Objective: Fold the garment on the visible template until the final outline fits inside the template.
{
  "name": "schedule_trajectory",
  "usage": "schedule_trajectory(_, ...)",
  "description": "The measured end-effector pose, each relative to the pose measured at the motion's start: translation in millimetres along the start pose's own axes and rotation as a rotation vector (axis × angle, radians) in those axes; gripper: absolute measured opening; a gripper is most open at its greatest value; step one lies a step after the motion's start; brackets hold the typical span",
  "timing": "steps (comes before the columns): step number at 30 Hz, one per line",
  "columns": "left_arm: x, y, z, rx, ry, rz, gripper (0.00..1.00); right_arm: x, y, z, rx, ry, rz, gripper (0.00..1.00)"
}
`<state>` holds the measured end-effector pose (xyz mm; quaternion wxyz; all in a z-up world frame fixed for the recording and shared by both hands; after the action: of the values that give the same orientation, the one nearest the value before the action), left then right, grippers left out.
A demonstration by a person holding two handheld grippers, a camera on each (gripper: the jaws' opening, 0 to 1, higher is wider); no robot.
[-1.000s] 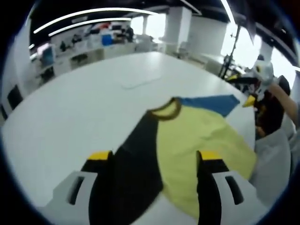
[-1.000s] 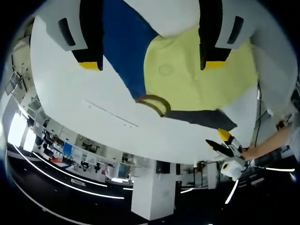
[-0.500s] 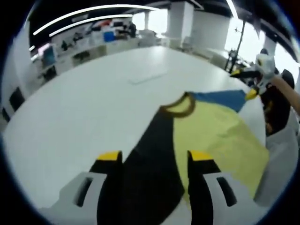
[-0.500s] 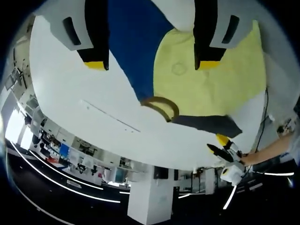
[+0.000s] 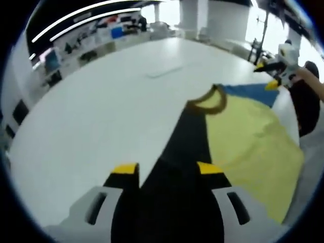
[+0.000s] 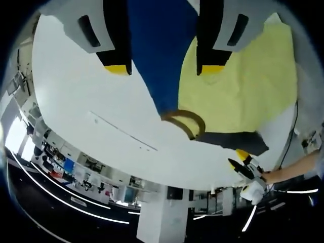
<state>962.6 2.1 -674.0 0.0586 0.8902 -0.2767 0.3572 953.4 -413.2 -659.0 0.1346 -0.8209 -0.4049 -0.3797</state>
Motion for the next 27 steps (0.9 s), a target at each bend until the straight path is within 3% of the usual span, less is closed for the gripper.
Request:
schedule_trajectory(5, -0.8, -4.2, 7, 0.012, -0.019, 0.027, 0.31, -5.1, 10, 9, -0.005, -0.025, 0.010, 0.42)
schedule_trajectory(8, -1.9, -5.5, 12, 0.007, -0.029, 0.031, 0.33, -7.5, 16, 15, -0.005, -0.016, 0.067, 0.38)
schedule_trajectory(11, -1.9, -4.7, 16, -0.007, -0.037, 0.031, 0.31, -11.0, 21, 21, -0.002, -0.030, 0.067, 0.31)
schedule_trajectory(16, -3.6, -4.9, 22, -0.019, -0.056, 0.034, 0.32, -19.4, 24, 32, 0.009, -0.096, 0.037, 0.30)
schedule_trajectory(24, -9.7, -6.9, 31, -0.030, -0.089, 0.060, 0.28, -22.7, 31, 42, 0.020, -0.117, 0.033, 0.28)
schedule_trajectory(27, -12.3, -11.1, 34, 0.007, -0.124, 0.111, 0.28, -23.4, 34, 45, 0.019, -0.132, 0.028, 0.26)
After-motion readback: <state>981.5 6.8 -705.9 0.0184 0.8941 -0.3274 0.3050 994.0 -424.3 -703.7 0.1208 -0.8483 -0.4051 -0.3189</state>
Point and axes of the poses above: the point that each gripper's makers call its tool centre point, and the gripper's own axes: z roughly forward along the fingers, y roughly to its right, x roughly out of its top, the point moved 8 cm from there along -z, roughly backward along the fingers, and after that the axes turned 5 degrees about x, right-handed, at the moved point
